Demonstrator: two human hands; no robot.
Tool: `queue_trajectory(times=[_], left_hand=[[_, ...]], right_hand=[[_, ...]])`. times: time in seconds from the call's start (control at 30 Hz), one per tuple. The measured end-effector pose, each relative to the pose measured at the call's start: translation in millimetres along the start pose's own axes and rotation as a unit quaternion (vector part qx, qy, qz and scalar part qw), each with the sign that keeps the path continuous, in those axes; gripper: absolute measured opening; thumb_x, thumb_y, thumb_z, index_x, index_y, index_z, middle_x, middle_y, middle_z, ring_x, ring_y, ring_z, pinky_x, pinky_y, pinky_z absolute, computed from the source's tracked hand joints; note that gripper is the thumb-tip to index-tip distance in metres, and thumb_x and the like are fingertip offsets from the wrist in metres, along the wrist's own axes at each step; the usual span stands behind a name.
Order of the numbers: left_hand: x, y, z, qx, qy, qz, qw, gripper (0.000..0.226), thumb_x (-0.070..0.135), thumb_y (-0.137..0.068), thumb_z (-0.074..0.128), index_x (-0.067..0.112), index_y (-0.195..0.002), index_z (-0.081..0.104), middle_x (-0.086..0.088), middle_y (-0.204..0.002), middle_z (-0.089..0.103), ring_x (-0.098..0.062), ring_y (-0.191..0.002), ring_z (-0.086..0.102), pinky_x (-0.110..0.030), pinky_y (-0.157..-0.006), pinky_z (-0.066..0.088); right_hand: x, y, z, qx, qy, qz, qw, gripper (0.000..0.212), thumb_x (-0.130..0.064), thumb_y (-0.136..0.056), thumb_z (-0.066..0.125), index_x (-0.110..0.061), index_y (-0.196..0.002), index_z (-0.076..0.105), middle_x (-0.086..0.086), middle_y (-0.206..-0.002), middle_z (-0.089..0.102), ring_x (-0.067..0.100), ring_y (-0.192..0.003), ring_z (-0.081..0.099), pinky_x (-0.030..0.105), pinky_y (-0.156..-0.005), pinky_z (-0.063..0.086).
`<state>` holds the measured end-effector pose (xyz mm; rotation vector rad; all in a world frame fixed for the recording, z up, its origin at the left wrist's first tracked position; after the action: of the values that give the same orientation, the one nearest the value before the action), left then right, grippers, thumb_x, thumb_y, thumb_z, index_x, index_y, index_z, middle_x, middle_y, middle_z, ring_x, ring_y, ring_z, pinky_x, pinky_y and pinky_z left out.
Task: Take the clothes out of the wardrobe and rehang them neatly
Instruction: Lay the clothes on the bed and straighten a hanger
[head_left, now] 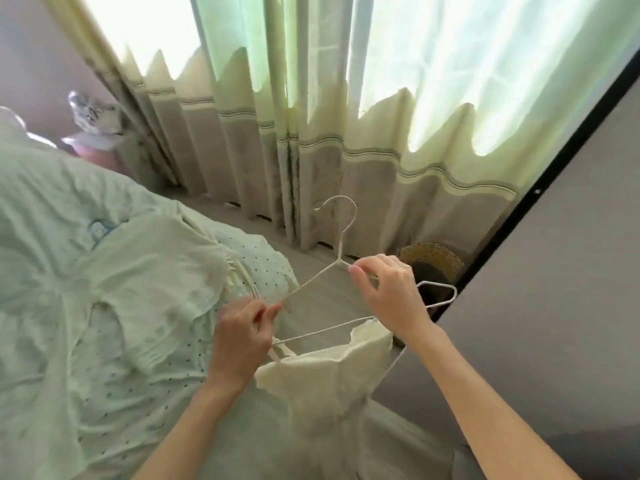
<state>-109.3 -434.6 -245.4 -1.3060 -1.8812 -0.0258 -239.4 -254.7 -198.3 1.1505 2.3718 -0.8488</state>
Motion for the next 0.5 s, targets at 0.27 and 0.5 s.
queue_trajectory(times=[0.27, 0.5], left_hand=[[-22, 33, -79, 0.133, -0.102, -0.104, 0.98, 0.025, 0.025, -0.081, 0.056, 0.011, -0.061, 0.058, 0.009, -0.059, 0.046, -0.016, -0.055, 0.043, -0.033, -0.065, 0.035], [-51, 72, -171, 0.266, -0.17, -0.187, 0.93, 0.034, 0.04, -0.083, 0.053, 0.013, -0.065, 0.063, 0.008, -0.06, 0.053, -0.016, -0.06, 0.05, -0.034, -0.072, 0.035]], right_hand=[[0, -22, 41, 0.016, 0.073, -0.078, 0.994, 0.031, -0.031, -0.086, 0.05, -0.009, -0.075, 0.07, 0.005, -0.073, 0.066, 0.031, -0.074, 0.06, 0.041, -0.081, 0.042], [-104, -29, 84, 0.013, 0.0, -0.172, 0.985, 0.032, -0.033, -0.086, 0.053, -0.011, -0.069, 0.069, 0.001, -0.066, 0.06, 0.025, -0.07, 0.052, 0.034, -0.075, 0.033]])
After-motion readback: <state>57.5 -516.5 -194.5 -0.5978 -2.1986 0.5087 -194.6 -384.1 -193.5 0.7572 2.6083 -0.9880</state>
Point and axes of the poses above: each hand's wrist, its own y-axis away from the middle knuckle, its own z-axis out of the palm, x = y × z, the point moved 5 cm from there along -y, towards the middle knuckle
